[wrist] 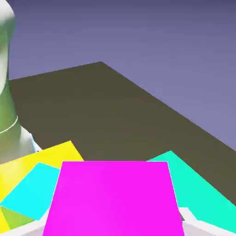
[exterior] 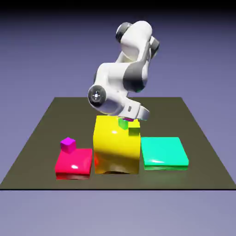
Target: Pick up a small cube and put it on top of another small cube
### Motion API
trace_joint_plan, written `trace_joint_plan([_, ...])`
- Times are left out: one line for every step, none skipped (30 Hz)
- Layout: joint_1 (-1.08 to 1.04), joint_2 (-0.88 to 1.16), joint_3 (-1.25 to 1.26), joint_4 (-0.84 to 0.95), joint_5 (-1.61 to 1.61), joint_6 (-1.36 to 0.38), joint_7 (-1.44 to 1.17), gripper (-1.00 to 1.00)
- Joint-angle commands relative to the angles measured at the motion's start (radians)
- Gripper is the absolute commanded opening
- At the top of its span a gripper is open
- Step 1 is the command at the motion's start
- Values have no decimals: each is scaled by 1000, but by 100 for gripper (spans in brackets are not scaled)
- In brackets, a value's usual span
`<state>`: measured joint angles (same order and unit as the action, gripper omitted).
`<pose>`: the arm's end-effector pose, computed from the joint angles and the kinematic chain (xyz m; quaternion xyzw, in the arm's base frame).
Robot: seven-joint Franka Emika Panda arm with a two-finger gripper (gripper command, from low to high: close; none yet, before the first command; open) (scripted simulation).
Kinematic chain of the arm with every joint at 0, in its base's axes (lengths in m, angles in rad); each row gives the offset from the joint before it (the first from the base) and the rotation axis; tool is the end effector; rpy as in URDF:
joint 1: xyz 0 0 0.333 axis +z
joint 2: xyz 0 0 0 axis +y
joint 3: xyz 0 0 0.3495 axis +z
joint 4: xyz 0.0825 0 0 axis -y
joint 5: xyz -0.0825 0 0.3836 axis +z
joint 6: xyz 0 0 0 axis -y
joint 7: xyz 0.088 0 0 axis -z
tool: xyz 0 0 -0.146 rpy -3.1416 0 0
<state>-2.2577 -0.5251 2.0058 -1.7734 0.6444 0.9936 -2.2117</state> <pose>0.4996 0.0456 0.3843 -0.5423 -0.6972 0.0576 0.4653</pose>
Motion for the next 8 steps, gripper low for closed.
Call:
trace_joint_plan([24,10,-6,-36,1,27,0,-100])
trace_joint_plan([48,19,-12,-73,0,53,-1,-100])
trace_joint_plan([71,29,-18,-109,-1,79,-2,-100])
trace_joint_plan([95,38,-24,-145,-2,106,-4,-100])
trace_joint_plan([96,38,-24,-147,-2,107,-4,-100])
trace_joint_plan([96,38,-24,-147,-2,107,-4,100])
trace_joint_plan([96,38,-24,-147,-2,107,-4,100])
trace_joint_plan([72,29,-18,-110,-1,80,-2,100])
